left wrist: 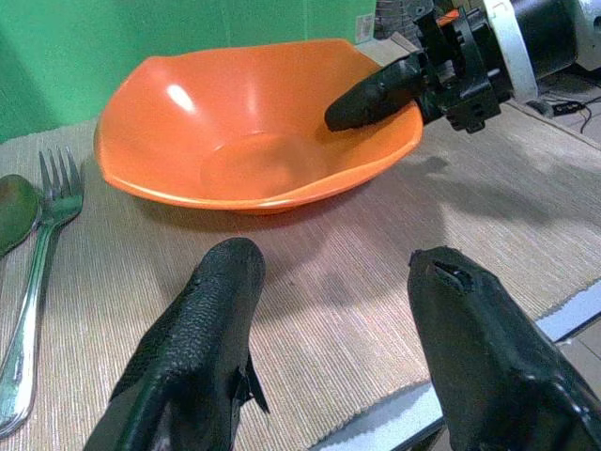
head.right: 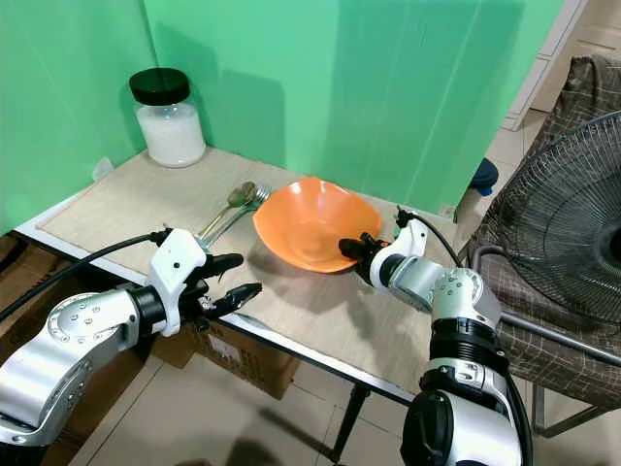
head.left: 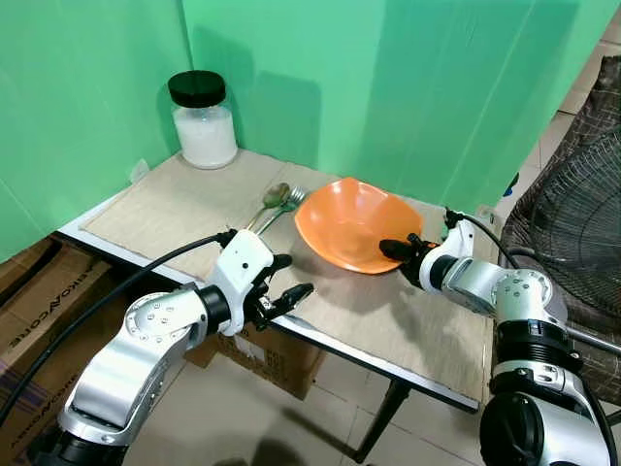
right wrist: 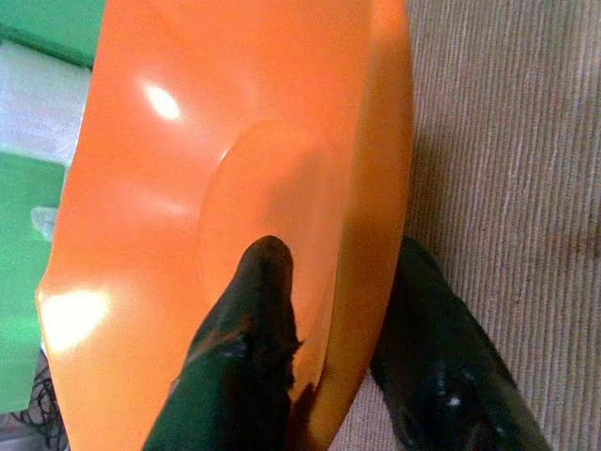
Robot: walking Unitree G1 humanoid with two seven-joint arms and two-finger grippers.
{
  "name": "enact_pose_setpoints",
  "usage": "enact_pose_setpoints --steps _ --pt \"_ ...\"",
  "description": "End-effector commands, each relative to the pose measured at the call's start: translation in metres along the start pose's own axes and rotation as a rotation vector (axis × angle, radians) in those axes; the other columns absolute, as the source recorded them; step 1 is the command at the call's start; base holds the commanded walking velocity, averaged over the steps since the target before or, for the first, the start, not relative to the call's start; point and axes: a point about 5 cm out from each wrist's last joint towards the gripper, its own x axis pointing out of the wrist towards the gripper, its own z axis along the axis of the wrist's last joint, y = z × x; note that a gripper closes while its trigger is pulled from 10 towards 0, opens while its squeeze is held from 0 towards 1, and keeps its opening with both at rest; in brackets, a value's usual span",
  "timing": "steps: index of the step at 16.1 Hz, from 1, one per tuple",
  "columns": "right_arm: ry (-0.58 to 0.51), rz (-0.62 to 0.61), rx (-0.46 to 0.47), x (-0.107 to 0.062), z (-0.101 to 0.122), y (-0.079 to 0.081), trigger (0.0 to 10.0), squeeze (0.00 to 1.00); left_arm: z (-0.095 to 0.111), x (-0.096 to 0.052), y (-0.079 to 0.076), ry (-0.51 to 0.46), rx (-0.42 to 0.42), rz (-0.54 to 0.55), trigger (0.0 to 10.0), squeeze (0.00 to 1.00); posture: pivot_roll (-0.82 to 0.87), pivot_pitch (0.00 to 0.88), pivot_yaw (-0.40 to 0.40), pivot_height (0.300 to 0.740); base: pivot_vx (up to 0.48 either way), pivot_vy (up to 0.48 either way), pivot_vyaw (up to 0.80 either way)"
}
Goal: Setting the table
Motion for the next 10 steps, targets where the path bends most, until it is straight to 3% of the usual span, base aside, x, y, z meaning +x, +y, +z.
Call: enact_pose_setpoints --steps 1,10 --pt "-0.019 0.015 0.001 0.000 0.006 0.005 0.0 0.00 0.002 0.000 0.001 -0.001 0.027 0.000 10.0 0.12 0.05 0.000 -0.049 0.740 0.000 0.000 0.00" --pt "-0.074 0.063 0.034 0.003 0.011 0.014 0.0 0.00 0.008 0.006 0.017 0.001 0.079 0.014 10.0 0.12 0.05 0.000 -0.013 0.740 0.000 0.000 0.00"
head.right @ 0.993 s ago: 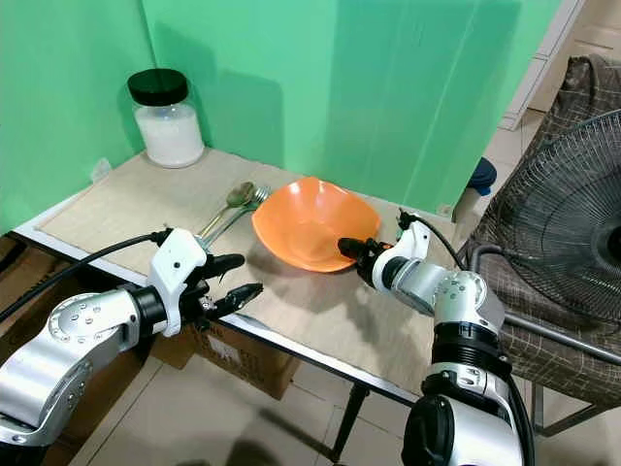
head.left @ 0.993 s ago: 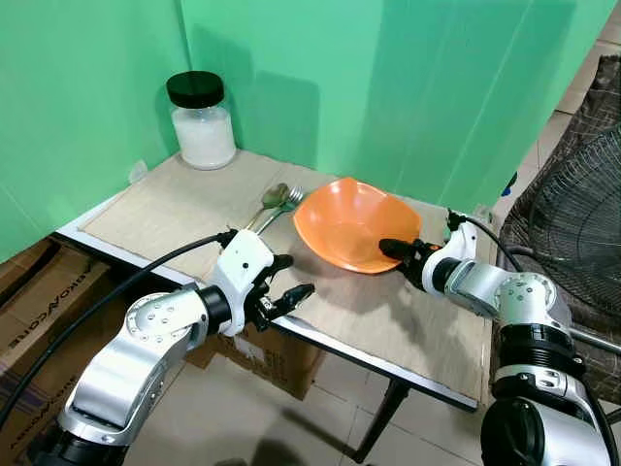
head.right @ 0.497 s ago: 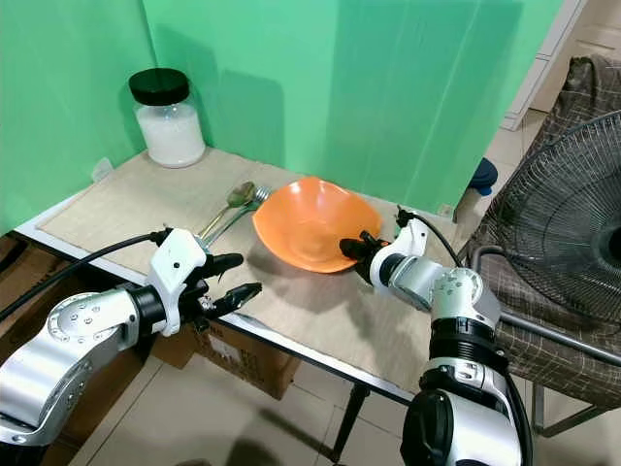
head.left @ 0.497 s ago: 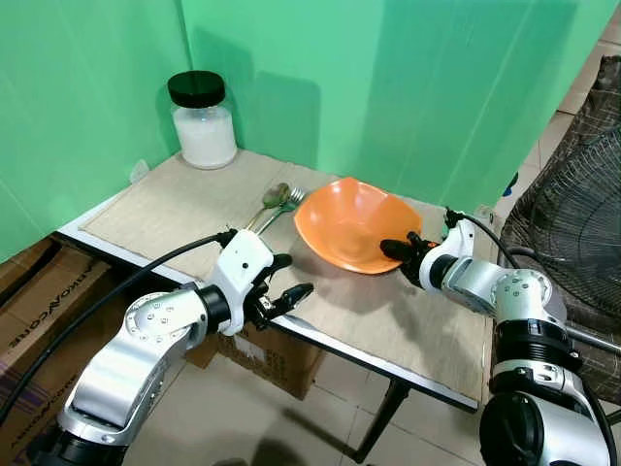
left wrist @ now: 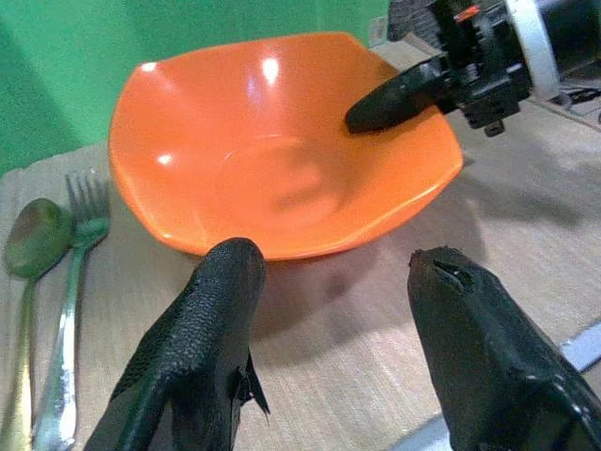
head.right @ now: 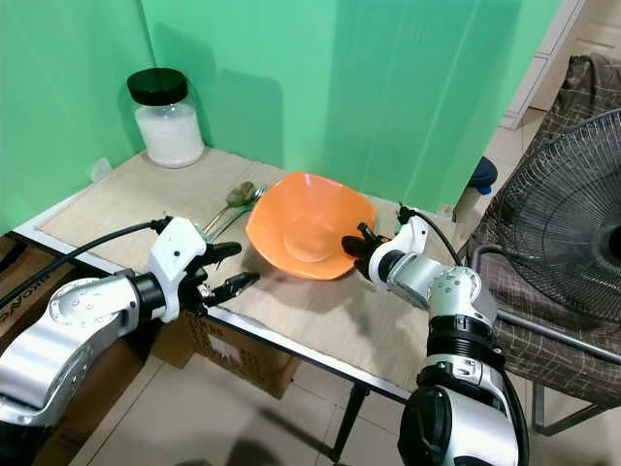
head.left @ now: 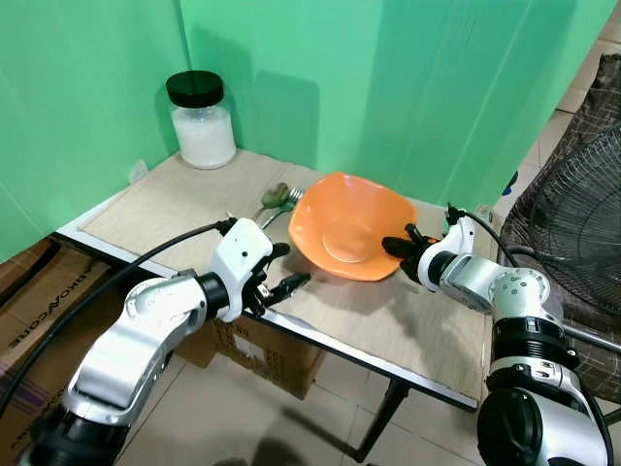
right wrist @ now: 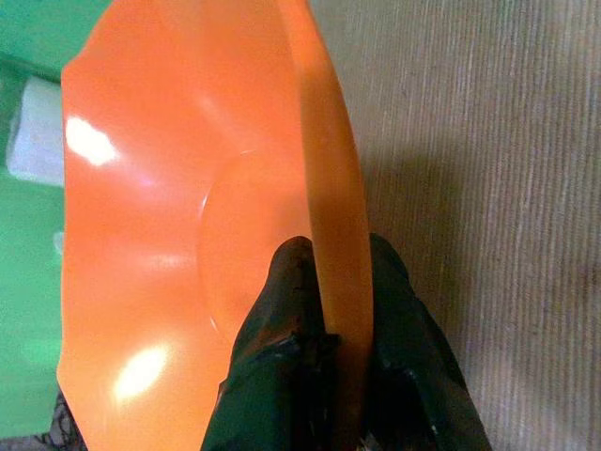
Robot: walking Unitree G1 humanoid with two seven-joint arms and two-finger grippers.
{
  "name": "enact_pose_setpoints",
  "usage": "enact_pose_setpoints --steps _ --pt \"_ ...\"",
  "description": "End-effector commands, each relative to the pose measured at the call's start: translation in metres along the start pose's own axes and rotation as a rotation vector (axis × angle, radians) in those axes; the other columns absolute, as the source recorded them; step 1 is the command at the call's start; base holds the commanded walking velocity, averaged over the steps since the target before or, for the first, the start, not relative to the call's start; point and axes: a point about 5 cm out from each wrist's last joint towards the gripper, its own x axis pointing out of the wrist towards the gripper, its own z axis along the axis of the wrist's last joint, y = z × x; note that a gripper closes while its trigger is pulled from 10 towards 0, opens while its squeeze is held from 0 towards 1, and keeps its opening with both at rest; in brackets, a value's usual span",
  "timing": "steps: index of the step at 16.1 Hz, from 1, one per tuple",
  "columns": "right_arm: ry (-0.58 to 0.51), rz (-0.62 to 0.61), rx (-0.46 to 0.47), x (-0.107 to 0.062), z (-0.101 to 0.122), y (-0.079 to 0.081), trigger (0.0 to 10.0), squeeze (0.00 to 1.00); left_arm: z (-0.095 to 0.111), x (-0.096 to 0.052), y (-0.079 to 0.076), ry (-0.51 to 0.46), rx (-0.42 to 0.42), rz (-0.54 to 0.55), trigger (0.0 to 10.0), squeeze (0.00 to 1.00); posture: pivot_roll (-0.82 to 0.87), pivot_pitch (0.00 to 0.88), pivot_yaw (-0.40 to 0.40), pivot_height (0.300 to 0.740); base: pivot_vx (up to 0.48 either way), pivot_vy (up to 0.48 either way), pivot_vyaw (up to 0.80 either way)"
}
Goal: Setting the table
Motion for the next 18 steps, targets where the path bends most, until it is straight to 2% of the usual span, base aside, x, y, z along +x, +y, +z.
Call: enact_pose_setpoints --steps 1,2,3,4,5,7,8,9,10,11,13,14,16,18 --pt "-0.069 0.054 -0.011 -0.002 0.012 0.014 0.0 0.00 0.004 0.001 0.004 -0.003 0.031 0.008 10.0 0.12 0.05 0.000 -0.009 0.740 0.000 0.000 0.00" --pt "-0.137 0.077 -0.050 -0.006 0.019 0.020 0.0 0.00 0.005 0.002 0.008 -0.011 0.034 0.026 10.0 0.12 0.05 0.000 -0.002 0.740 0.000 0.000 0.00" --pt "-0.230 0.080 -0.151 -0.015 0.027 0.025 0.0 0.00 0.007 0.003 0.010 -0.021 0.039 0.055 10.0 0.12 0.05 0.000 0.001 0.740 0.000 0.000 0.00" --pt "-0.371 0.097 -0.326 -0.029 0.035 0.038 0.0 0.00 0.009 0.004 0.015 -0.042 0.046 0.102 10.0 0.13 0.04 0.000 0.009 0.740 0.000 0.000 0.00" --pt "-0.491 0.124 -0.446 -0.046 0.040 0.048 0.0 0.00 0.013 0.004 0.018 -0.078 0.034 0.161 10.0 0.12 0.03 0.000 0.012 0.740 0.000 0.000 0.00" --pt "-0.584 0.143 -0.547 -0.068 0.040 0.059 0.0 0.00 0.019 0.004 0.023 -0.126 0.013 0.242 10.0 0.13 0.01 0.000 0.020 0.740 0.000 0.000 0.00" --pt "-0.671 0.111 -0.694 -0.090 0.038 0.064 10.0 0.00 0.025 0.005 0.024 -0.176 0.006 0.320 10.0 0.12 0.01 0.000 0.023 0.740 0.000 0.000 0.00" --pt "-0.675 0.084 -0.765 -0.101 0.033 0.062 10.0 0.00 0.028 0.006 0.021 -0.204 -0.015 0.351 10.0 0.12 0.01 0.000 0.025 0.740 0.000 0.000 0.00" --pt "-0.710 0.136 -0.797 -0.116 0.022 0.060 10.0 0.00 0.028 0.009 0.018 -0.216 -0.024 0.382 10.0 0.12 0.00 0.000 0.027 0.740 0.000 0.000 0.00" --pt "-0.739 0.149 -0.802 -0.121 0.019 0.060 10.0 0.00 0.027 0.009 0.016 -0.215 -0.025 0.389 10.0 0.12 0.00 0.000 0.027 0.740 0.000 0.000 0.00" --pt "-0.743 0.018 -0.885 -0.131 0.009 0.040 10.0 0.00 0.024 0.007 0.010 -0.211 -0.017 0.439 10.0 0.11 0.01 0.000 0.003 0.740 0.000 0.000 0.00" --pt "-0.742 -0.037 -0.874 -0.135 0.003 0.030 10.0 0.00 0.021 0.003 0.014 -0.212 -0.051 0.509 10.0 0.11 0.01 0.000 -0.013 0.740 0.000 0.000 0.00" --pt "-0.735 -0.068 -0.857 -0.134 -0.001 0.026 10.0 0.00 0.021 -0.002 0.018 -0.222 -0.056 0.567 10.0 0.10 0.02 0.000 -0.027 0.740 0.000 0.000 -0.77" --pt "-0.735 -0.068 -0.857 -0.134 -0.001 0.026 10.0 0.00 0.021 -0.002 0.018 -0.222 -0.056 0.567 10.0 0.10 0.02 0.000 -0.027 0.740 0.000 0.000 -0.78"
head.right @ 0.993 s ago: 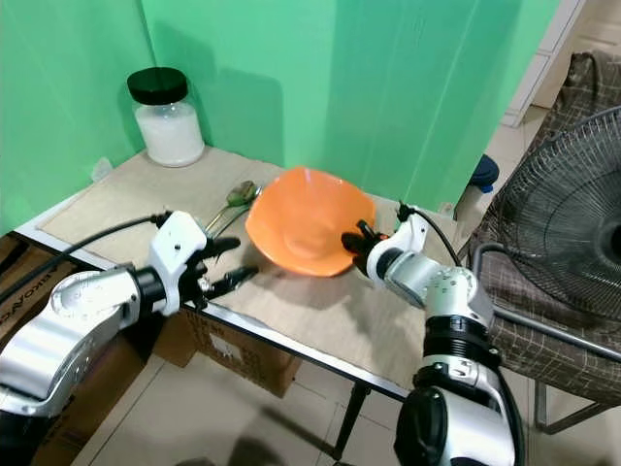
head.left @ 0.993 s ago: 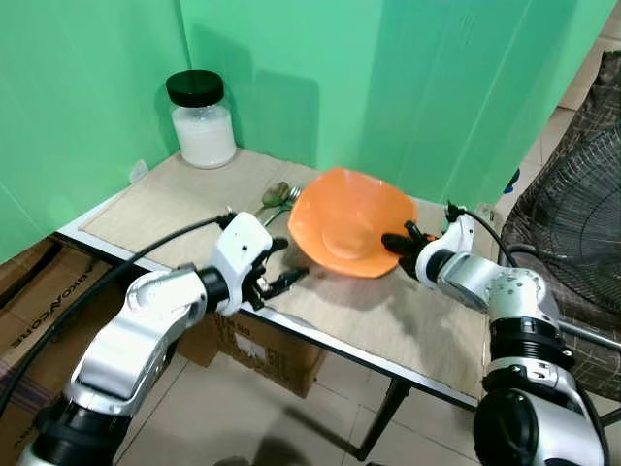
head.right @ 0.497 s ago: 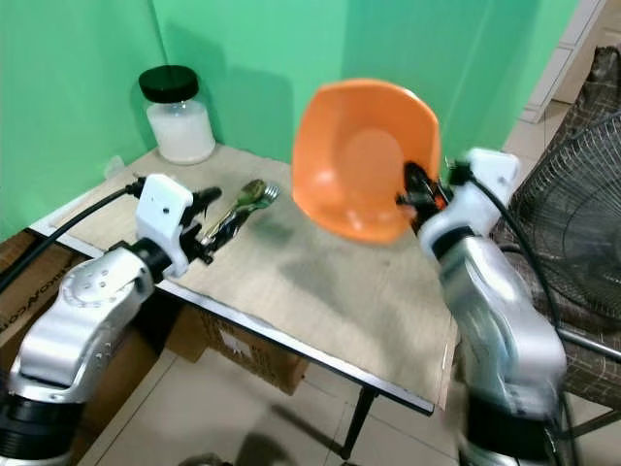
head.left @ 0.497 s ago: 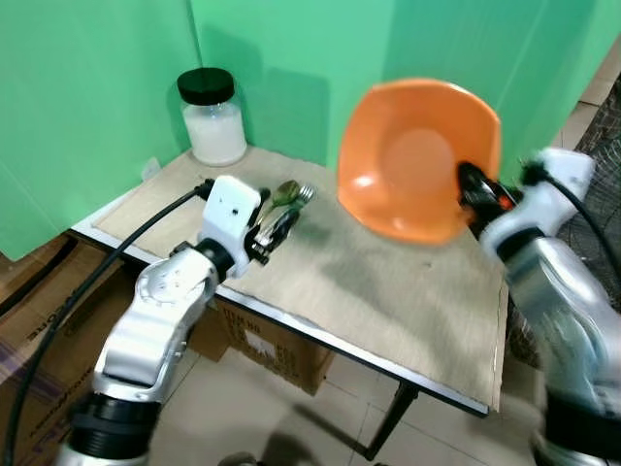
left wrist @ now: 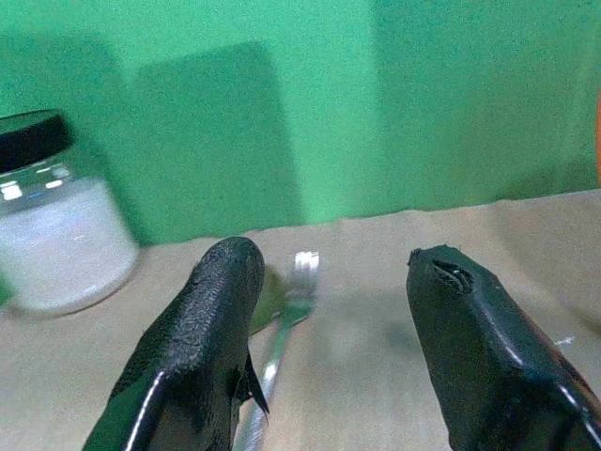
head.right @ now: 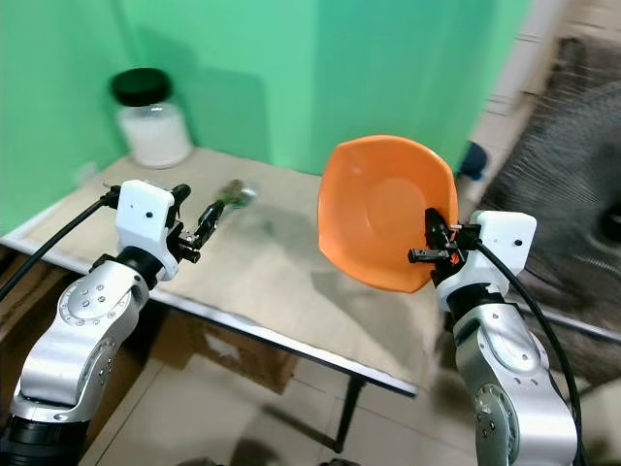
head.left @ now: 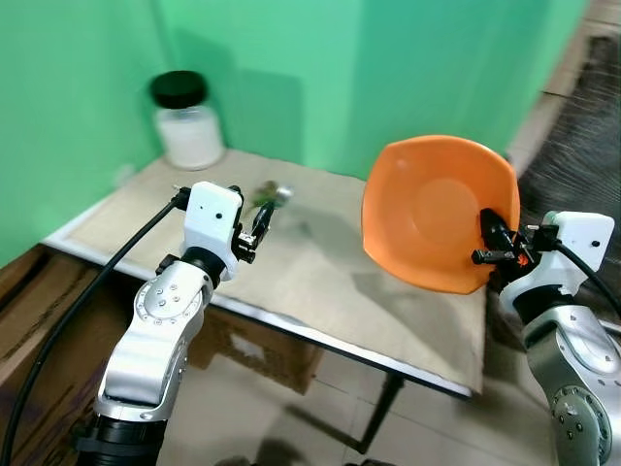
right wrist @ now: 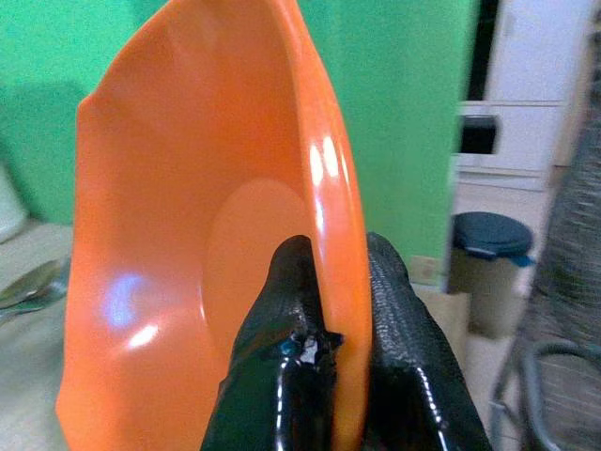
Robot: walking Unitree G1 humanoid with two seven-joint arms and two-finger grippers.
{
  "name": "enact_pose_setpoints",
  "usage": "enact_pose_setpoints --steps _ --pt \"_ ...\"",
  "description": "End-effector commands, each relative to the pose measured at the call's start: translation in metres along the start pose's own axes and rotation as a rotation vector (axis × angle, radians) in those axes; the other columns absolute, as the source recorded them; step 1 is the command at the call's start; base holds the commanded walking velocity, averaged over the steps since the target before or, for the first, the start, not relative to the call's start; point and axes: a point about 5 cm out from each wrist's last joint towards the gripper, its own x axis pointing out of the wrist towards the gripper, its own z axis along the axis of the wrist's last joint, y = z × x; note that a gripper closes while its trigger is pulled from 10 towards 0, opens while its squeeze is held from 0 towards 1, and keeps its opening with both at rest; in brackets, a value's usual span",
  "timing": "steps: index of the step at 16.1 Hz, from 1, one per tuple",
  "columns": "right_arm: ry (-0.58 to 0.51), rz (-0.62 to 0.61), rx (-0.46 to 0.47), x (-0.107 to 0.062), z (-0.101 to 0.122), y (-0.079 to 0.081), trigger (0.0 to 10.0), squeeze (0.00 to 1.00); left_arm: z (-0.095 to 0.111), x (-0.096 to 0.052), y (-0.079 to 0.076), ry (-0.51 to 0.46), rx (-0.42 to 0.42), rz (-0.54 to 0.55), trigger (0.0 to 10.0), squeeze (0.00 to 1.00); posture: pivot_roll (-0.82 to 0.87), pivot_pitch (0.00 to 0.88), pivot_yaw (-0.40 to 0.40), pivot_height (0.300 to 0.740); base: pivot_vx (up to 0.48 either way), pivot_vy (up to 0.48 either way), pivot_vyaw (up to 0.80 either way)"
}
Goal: Setting the table
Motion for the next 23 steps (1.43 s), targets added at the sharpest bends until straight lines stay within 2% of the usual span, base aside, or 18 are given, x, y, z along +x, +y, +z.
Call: enact_pose_setpoints --steps 1,14,15,23 --pt "-0.058 0.003 -0.016 -0.0014 0.0110 0.0014 10.0 0.00 0.0053 -0.0005 -0.0007 -0.025 0.008 0.001 10.0 0.10 0.02 0.000 -0.027 0.740 0.000 0.000 -0.78" --pt "-0.058 0.003 -0.016 -0.0014 0.0110 0.0014 10.0 0.00 0.0053 -0.0005 -0.0007 -0.025 0.008 0.001 10.0 0.10 0.02 0.000 -0.027 0.740 0.000 0.000 -0.78" --pt "-0.073 -0.020 -0.024 -0.0021 0.0101 0.0048 10.0 0.00 0.0041 -0.0017 0.0031 -0.023 0.024 0.041 10.0 0.02 0.02 0.000 -0.038 0.740 0.000 0.000 -0.78" --pt "-0.061 -0.042 -0.055 0.0027 0.0037 0.0110 10.0 0.00 0.0002 -0.0054 0.0071 -0.008 0.029 0.068 10.0 0.00 0.03 0.000 -0.059 0.740 0.000 0.000 -0.78"
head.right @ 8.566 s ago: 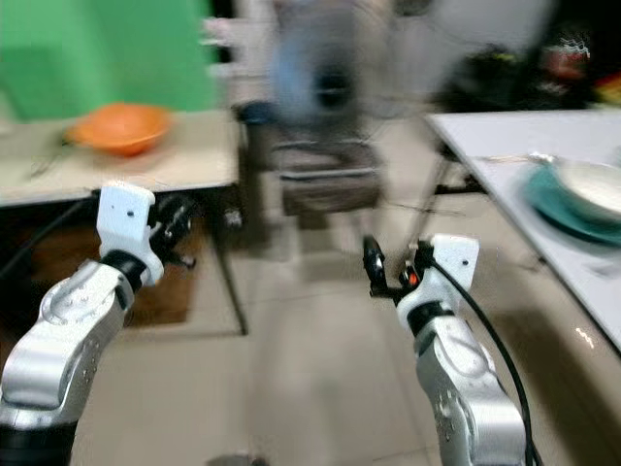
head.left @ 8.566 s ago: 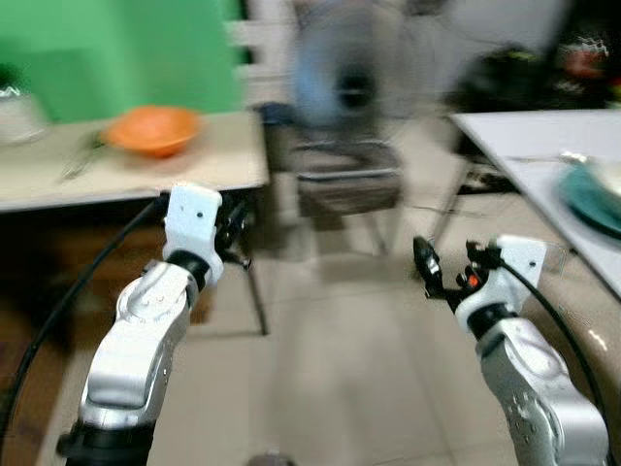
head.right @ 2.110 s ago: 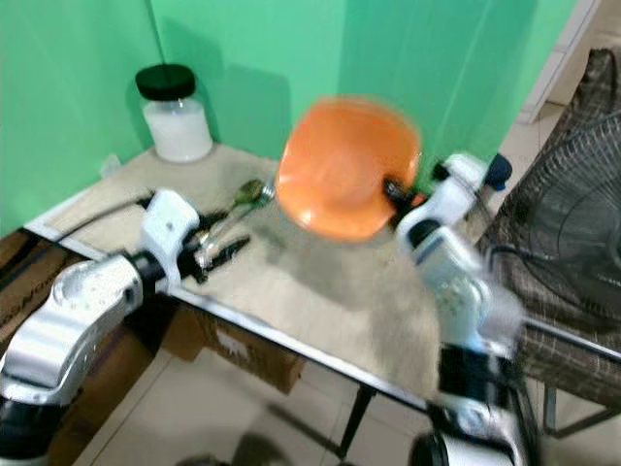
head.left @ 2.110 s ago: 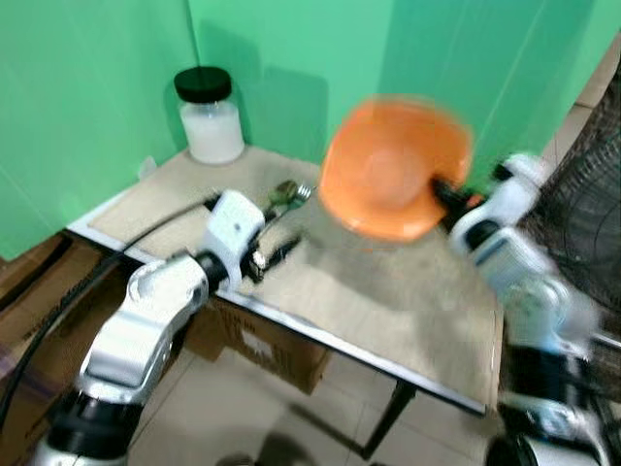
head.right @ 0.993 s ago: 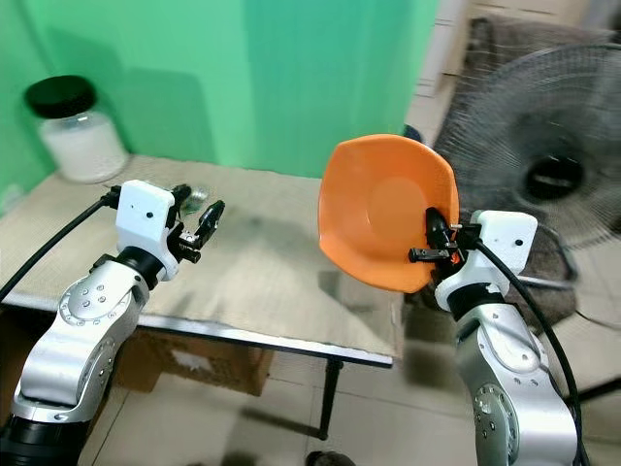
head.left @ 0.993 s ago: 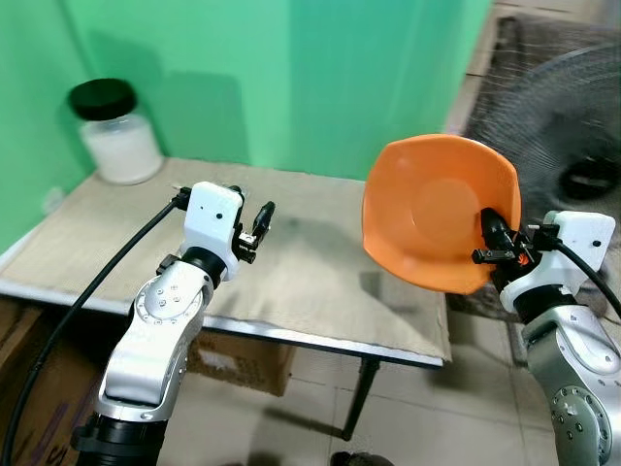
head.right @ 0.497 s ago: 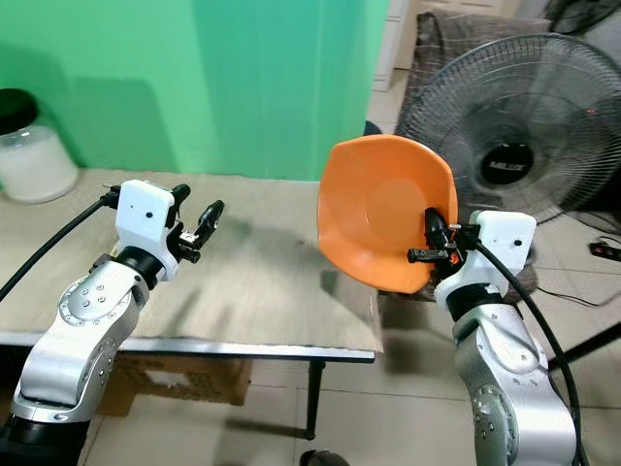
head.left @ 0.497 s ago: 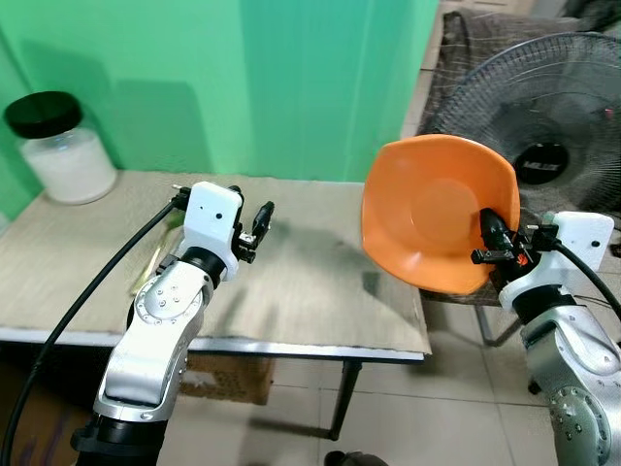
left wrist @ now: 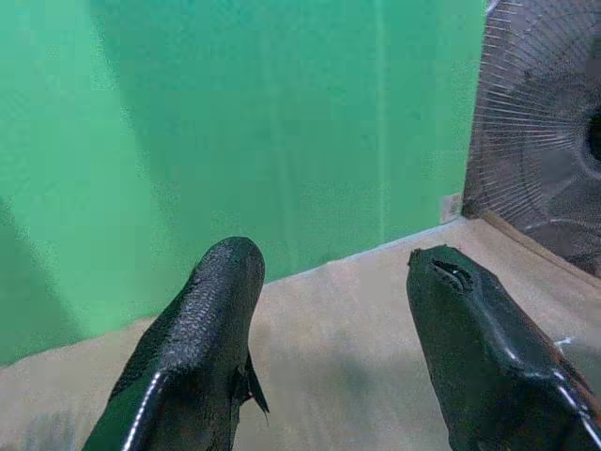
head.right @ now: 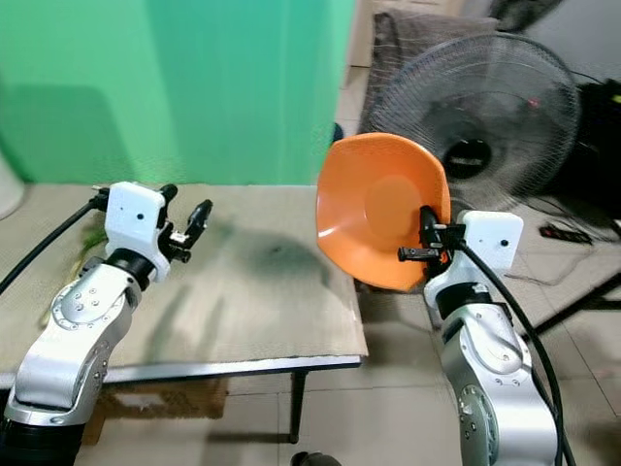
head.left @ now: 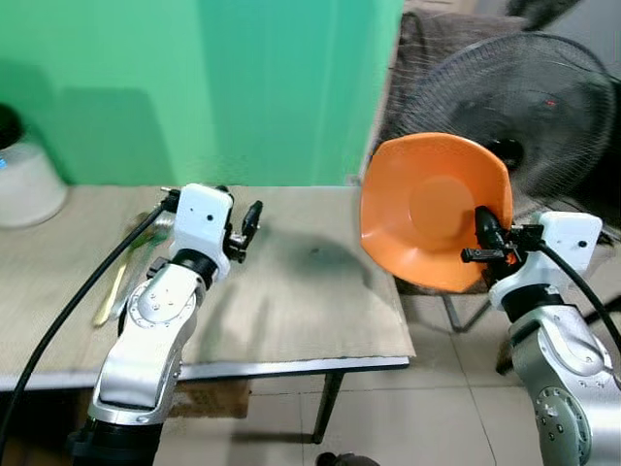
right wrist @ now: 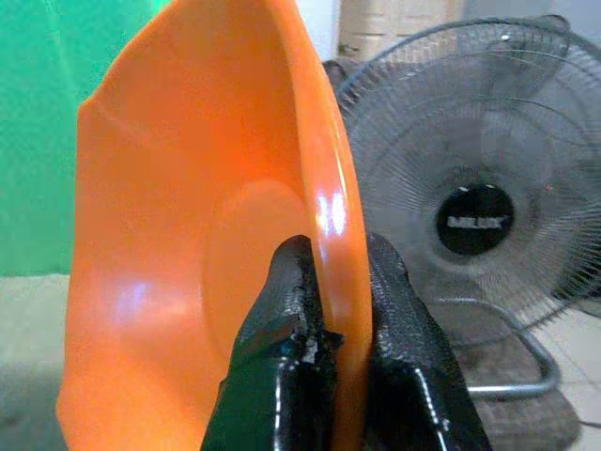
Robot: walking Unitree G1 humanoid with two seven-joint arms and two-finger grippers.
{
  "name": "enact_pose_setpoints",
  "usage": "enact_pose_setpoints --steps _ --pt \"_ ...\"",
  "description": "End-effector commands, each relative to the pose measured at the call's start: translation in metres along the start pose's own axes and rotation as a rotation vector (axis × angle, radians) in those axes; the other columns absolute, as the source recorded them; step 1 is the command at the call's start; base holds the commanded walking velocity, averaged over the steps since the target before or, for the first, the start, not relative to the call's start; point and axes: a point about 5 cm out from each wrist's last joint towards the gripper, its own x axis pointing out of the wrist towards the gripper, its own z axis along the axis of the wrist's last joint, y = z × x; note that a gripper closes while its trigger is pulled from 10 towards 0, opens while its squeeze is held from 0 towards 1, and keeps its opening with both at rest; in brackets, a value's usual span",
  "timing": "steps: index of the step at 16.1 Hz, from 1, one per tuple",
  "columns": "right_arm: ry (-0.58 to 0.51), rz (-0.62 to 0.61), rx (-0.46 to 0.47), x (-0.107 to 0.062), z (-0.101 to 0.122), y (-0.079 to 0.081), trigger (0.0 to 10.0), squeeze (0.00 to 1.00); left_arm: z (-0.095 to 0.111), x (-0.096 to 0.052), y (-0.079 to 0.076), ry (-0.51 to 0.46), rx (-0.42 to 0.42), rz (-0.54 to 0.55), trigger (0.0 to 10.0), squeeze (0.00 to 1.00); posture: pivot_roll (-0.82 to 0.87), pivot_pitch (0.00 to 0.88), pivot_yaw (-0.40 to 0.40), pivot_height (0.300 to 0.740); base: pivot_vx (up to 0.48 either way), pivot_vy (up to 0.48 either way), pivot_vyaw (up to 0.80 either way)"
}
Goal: Setting the table
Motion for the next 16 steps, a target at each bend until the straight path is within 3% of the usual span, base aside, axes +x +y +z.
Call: enact_pose_setpoints --steps 1,16 --pt "-0.040 -0.003 -0.014 0.0014 0.0059 0.0004 10.0 0.00 0.0030 -0.0014 -0.0001 -0.010 0.007 0.009 10.0 0.00 0.03 0.000 -0.057 0.740 0.000 0.000 -0.79" --pt "-0.019 0.011 -0.016 -0.0014 0.0026 0.0043 10.0 0.00 0.0040 0.0003 -0.0045 -0.010 0.000 -0.026 10.0 0.00 0.02 0.000 -0.045 0.740 0.000 0.000 -0.80"
